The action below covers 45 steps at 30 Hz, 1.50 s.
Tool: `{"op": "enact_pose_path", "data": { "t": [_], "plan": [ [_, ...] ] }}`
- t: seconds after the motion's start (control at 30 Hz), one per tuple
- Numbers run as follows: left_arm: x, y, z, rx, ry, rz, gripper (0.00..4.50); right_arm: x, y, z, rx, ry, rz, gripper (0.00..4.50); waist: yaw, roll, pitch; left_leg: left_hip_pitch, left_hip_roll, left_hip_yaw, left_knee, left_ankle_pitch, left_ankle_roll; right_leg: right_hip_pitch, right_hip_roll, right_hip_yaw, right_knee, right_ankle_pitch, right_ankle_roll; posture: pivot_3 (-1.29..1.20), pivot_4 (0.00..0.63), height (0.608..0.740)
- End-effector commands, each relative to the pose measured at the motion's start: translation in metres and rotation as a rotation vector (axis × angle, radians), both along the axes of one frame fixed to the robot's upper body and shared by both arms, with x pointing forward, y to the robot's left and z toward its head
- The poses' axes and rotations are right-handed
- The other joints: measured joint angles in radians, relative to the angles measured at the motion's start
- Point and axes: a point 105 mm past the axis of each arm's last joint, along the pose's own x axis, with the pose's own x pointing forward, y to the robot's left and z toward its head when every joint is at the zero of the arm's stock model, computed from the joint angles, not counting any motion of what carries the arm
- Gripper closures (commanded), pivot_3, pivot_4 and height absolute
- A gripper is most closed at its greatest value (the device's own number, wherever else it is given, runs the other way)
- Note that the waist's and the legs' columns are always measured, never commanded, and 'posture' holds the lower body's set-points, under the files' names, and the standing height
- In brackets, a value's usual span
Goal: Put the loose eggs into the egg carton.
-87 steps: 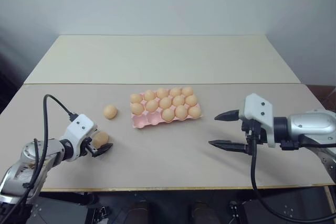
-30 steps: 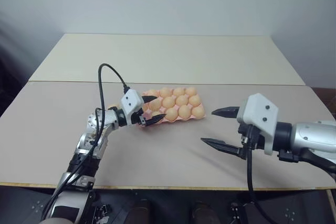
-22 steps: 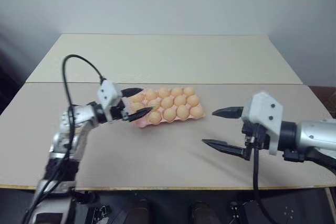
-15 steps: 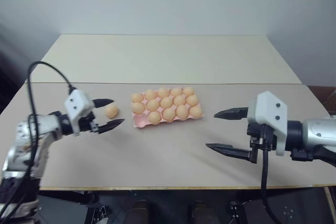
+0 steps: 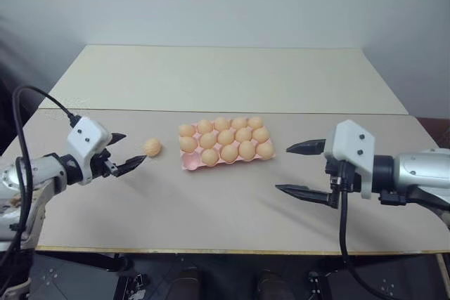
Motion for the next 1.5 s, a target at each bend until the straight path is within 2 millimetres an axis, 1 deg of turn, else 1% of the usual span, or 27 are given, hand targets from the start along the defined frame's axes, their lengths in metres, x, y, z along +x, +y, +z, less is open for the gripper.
{"op": "enact_pose_path", "data": {
  "t": [0.03, 0.1, 0.2, 0.3, 0.37, 0.5, 0.53, 0.63, 0.73, 0.8, 0.9, 0.97, 1.0, 1.17, 1.2, 1.3, 1.33, 1.4, 1.43, 1.5],
  "plan": [
    [0.015, -0.003, 0.006, 0.020, -0.055, 0.074, 0.01, -0.001, 0.000, 0.005, -0.010, -0.044, 0.001, 0.00, 0.001, 0.000, 0.000, 0.000, 0.000, 0.000, 0.000, 0.000, 0.000, 0.000, 0.000, 0.000, 0.000, 0.000, 0.000, 0.00, 0.150, 0.740],
    [0.023, -0.003, 0.002, 0.035, -0.055, 0.107, 0.01, -0.001, 0.000, 0.005, -0.013, -0.043, -0.002, 0.00, 0.002, 0.000, 0.000, -0.001, 0.000, 0.000, 0.000, 0.000, 0.000, 0.000, 0.000, 0.000, 0.000, 0.000, 0.000, 0.00, 0.150, 0.740],
    [0.040, -0.009, -0.005, 0.005, -0.032, 0.154, 0.01, -0.001, -0.001, 0.004, -0.020, -0.043, -0.011, 0.00, 0.004, 0.000, 0.000, -0.001, -0.001, 0.000, 0.000, 0.000, 0.000, 0.000, 0.000, 0.000, 0.000, 0.000, 0.000, 0.00, 0.150, 0.740],
    [0.056, -0.011, -0.015, -0.004, -0.005, 0.212, 0.01, -0.001, -0.002, 0.003, -0.028, -0.045, -0.021, 0.00, 0.005, 0.000, 0.000, -0.001, -0.001, 0.000, 0.001, 0.000, 0.000, 0.000, 0.000, 0.000, 0.000, 0.000, 0.000, 0.00, 0.150, 0.740],
    [0.063, -0.013, -0.022, -0.015, 0.026, 0.225, 0.01, -0.001, -0.003, 0.002, -0.028, -0.044, -0.030, 0.00, 0.006, 0.000, 0.000, -0.001, -0.001, 0.000, 0.001, 0.000, 0.000, 0.000, 0.000, 0.000, 0.000, 0.000, 0.000, 0.00, 0.150, 0.740],
    [0.068, -0.016, -0.035, -0.015, 0.077, 0.231, 0.01, -0.001, -0.004, 0.001, -0.036, -0.048, -0.045, 0.00, 0.004, 0.000, 0.000, -0.002, -0.001, 0.000, 0.001, 0.000, 0.000, -0.001, 0.001, 0.000, 0.000, 0.000, 0.000, 0.00, 0.150, 0.740],
    [0.067, -0.015, -0.042, 0.008, 0.097, 0.230, 0.01, -0.001, -0.004, 0.001, -0.037, -0.050, -0.050, 0.00, 0.003, 0.000, 0.000, -0.002, -0.001, 0.000, 0.001, 0.000, 0.000, -0.002, 0.001, 0.000, 0.000, 0.000, 0.000, 0.00, 0.150, 0.740],
    [0.068, -0.012, -0.053, -0.025, 0.146, 0.252, 0.01, -0.001, -0.005, 0.001, -0.031, -0.051, -0.063, 0.00, 0.003, 0.000, 0.000, -0.002, -0.001, 0.000, 0.001, 0.000, 0.000, -0.002, 0.001, 0.000, 0.001, 0.000, 0.000, 0.00, 0.150, 0.740],
    [0.069, -0.011, -0.051, -0.027, 0.141, 0.258, 0.58, 0.000, -0.006, 0.000, -0.033, -0.053, -0.072, 0.00, 0.004, -0.001, 0.000, -0.002, -0.001, 0.000, 0.002, 0.000, 0.000, -0.001, 0.000, 0.000, 0.001, 0.000, 0.000, 0.00, 0.150, 0.740],
    [0.069, -0.011, -0.052, -0.030, 0.145, 0.260, 1.12, 0.000, -0.006, 0.001, -0.033, -0.054, -0.076, 0.00, 0.005, -0.001, 0.000, -0.002, -0.001, 0.000, 0.002, 0.000, 0.000, -0.001, 0.000, 0.000, 0.001, 0.000, 0.000, 0.00, 0.150, 0.740],
    [0.070, -0.011, -0.054, -0.023, 0.151, 0.253, 2.10, 0.001, -0.006, 0.001, -0.031, -0.057, -0.080, 0.00, 0.005, -0.001, 0.000, -0.002, -0.001, 0.000, 0.002, 0.000, 0.000, -0.001, 0.000, 0.000, 0.001, 0.000, 0.000, 0.00, 0.150, 0.740],
    [0.071, -0.010, -0.054, -0.009, 0.140, 0.260, 2.65, 0.002, -0.006, 0.001, -0.031, -0.059, -0.081, 0.00, 0.005, -0.001, 0.000, -0.002, -0.001, 0.000, 0.002, 0.000, 0.000, -0.001, 0.000, 0.000, 0.001, 0.000, 0.000, 0.00, 0.150, 0.740],
    [0.071, -0.010, -0.054, -0.005, 0.134, 0.262, 2.75, 0.002, -0.006, 0.001, -0.030, -0.059, -0.081, 0.00, 0.005, -0.001, 0.000, -0.002, -0.001, 0.000, 0.002, 0.000, 0.000, -0.001, 0.000, 0.000, 0.001, 0.000, 0.000, 0.00, 0.150, 0.740],
    [0.070, -0.009, -0.051, -0.001, 0.096, 0.256, 2.75, 0.002, -0.007, 0.001, -0.030, -0.060, -0.083, 0.00, 0.006, -0.001, 0.000, -0.002, -0.001, 0.000, 0.002, 0.000, 0.000, -0.001, 0.000, 0.000, 0.001, 0.000, 0.000, 0.00, 0.150, 0.740],
    [0.069, -0.011, -0.045, -0.011, 0.052, 0.231, 2.75, 0.002, -0.006, 0.001, -0.030, -0.061, -0.083, 0.00, 0.006, -0.001, 0.000, -0.002, -0.001, 0.000, 0.002, 0.000, 0.000, -0.001, 0.000, 0.000, 0.001, 0.000, 0.000, 0.00, 0.150, 0.740],
    [0.048, -0.032, -0.011, -0.161, -0.095, 0.017, 2.75, 0.002, -0.006, 0.001, -0.025, -0.063, -0.088, 0.00, 0.002, -0.001, 0.000, -0.003, 0.000, 0.000, 0.002, 0.000, 0.000, -0.002, 0.000, 0.000, 0.001, 0.000, 0.000, 0.00, 0.150, 0.740],
    [0.040, -0.037, -0.006, -0.183, -0.121, -0.050, 2.75, 0.003, -0.006, 0.001, -0.024, -0.063, -0.088, 0.00, 0.003, 0.000, 0.000, -0.003, 0.000, 0.000, 0.002, 0.000, 0.000, -0.002, 0.000, 0.000, 0.000, 0.000, 0.000, 0.00, 0.150, 0.740],
    [0.025, -0.049, -0.003, -0.190, -0.173, -0.205, 2.75, 0.003, -0.005, 0.000, -0.022, -0.066, -0.085, 0.00, 0.004, 0.000, 0.000, -0.004, 0.001, 0.000, 0.001, 0.000, 0.000, -0.003, -0.001, 0.000, 0.000, 0.000, 0.000, 0.00, 0.150, 0.740],
    [0.020, -0.054, -0.001, -0.209, -0.185, -0.257, 2.75, 0.003, -0.005, 0.001, -0.020, -0.068, -0.084, 0.00, 0.004, 0.000, 0.000, -0.004, 0.001, 0.000, 0.001, 0.000, 0.000, -0.002, -0.001, 0.000, 0.000, 0.000, 0.000, 0.00, 0.150, 0.740],
    [0.018, -0.060, 0.000, -0.227, -0.200, -0.297, 2.75, 0.003, -0.003, 0.001, -0.015, -0.074, -0.085, 0.00, 0.008, 0.000, 0.000, -0.003, 0.000, 0.000, 0.002, 0.000, 0.000, -0.002, -0.001, 0.000, 0.001, 0.000, 0.000, 0.00, 0.150, 0.740]
  ]
}}
